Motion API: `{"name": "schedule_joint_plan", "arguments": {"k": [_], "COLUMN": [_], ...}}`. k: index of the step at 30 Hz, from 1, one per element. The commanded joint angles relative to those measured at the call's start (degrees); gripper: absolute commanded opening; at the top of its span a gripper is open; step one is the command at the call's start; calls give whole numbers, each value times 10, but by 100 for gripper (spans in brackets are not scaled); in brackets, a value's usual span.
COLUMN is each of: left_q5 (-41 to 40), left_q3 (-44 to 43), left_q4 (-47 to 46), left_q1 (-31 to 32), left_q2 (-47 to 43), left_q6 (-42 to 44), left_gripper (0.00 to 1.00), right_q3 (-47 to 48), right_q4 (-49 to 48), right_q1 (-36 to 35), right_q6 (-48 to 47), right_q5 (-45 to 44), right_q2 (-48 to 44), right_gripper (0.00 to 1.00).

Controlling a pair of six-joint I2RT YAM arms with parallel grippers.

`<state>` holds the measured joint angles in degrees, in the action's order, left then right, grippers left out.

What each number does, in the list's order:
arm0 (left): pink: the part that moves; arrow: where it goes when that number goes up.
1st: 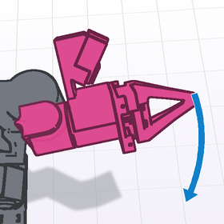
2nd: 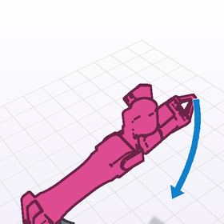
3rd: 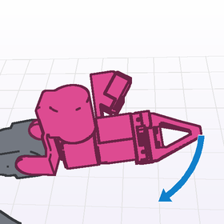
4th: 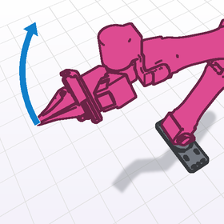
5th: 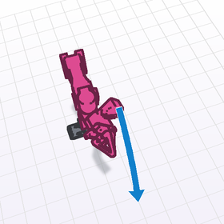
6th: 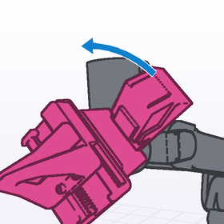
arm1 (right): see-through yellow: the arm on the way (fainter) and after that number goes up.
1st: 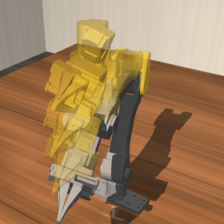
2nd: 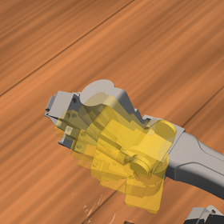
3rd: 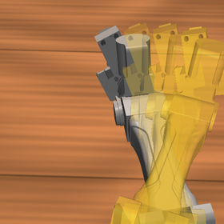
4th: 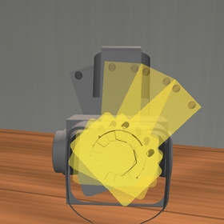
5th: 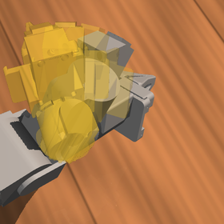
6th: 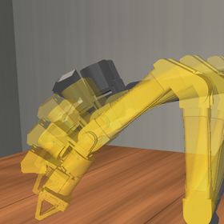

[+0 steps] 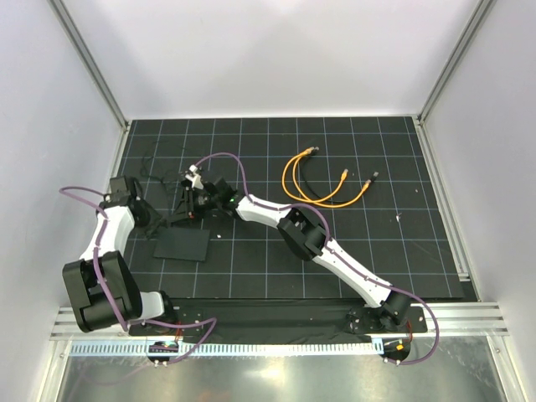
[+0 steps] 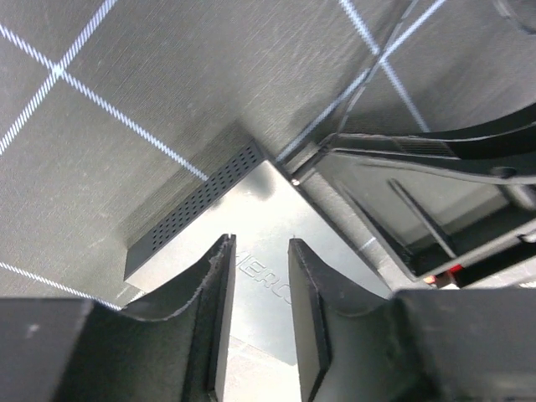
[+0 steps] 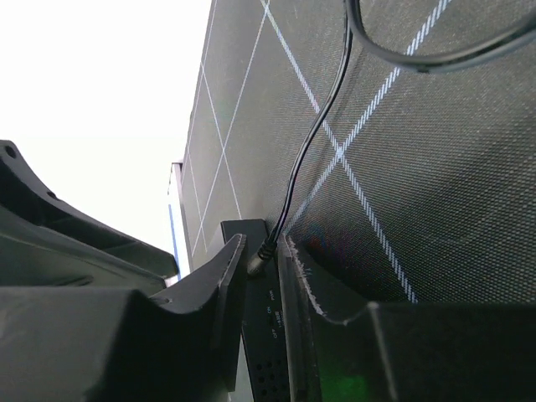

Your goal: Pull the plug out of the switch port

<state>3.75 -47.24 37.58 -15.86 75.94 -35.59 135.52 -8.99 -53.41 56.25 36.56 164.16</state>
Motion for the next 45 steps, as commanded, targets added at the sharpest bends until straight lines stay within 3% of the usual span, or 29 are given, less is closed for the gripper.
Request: {"name": "schedule_joint_plan", "arguments": {"k": [1,13,25,30,38,42,45], "left_q5": [-12,-46,-81,-105,-119,-122,-124], "left_q3": [9,15,4,6,16,23,22], "left_q4": [9,28,62,66,61,52,49], "left_q1": [5,22,30,35,45,46,46], "left_q2": [7,32,103,123,172,178,185], "left_q6": [-25,-53,-81,-84,-91,-95,-97], "left_gripper": [34,21,3,3,2,2,2], "right_q3": [-5,-4,-2,2,12,26,-18], "right_q4": [10,6,-13,-20,-20,13,11], "right_q1": [-4,-10,-10,-2,19,21,18], "right_q6": [5,7,34,68,166,171,171], "right_q5": [4,8,-10,-46,-130,-169,-197], "right_q2": [-16,-13,-5,4,26,28,0], "right_gripper": [29,28,19,1,1,1,1]}}
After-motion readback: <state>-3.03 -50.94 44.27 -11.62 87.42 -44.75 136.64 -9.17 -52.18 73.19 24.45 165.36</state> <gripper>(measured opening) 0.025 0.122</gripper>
